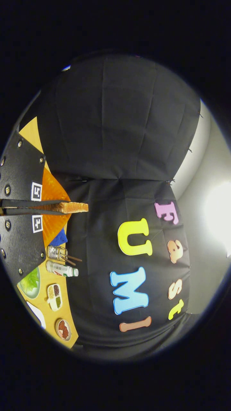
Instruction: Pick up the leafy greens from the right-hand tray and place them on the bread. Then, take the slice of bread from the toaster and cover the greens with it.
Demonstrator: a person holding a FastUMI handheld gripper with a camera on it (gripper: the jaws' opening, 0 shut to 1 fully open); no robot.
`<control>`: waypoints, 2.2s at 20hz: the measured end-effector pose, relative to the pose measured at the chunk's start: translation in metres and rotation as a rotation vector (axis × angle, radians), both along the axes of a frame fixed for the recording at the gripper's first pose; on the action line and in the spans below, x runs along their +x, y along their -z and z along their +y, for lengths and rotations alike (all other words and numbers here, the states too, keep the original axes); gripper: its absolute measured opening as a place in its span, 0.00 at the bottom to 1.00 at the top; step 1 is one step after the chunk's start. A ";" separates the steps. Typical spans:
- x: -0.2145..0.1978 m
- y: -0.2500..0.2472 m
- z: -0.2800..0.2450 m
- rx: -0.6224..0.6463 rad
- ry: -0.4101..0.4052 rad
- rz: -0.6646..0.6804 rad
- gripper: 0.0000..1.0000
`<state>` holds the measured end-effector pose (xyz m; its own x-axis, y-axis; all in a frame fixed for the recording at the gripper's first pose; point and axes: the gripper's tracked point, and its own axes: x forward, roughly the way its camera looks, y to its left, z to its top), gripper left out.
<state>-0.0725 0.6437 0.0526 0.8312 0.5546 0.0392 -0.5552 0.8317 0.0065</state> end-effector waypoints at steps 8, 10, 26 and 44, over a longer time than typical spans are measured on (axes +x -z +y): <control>0.029 0.029 -0.105 -0.046 0.132 0.015 0.02; 0.043 0.042 -0.129 -0.052 0.175 0.045 0.02; 0.089 0.132 -0.160 0.092 0.134 0.225 0.02; 0.115 0.202 -0.183 0.094 0.228 0.388 0.12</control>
<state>0.0423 0.4604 -0.1489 0.8948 0.3644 -0.2579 -0.2993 0.9183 0.2591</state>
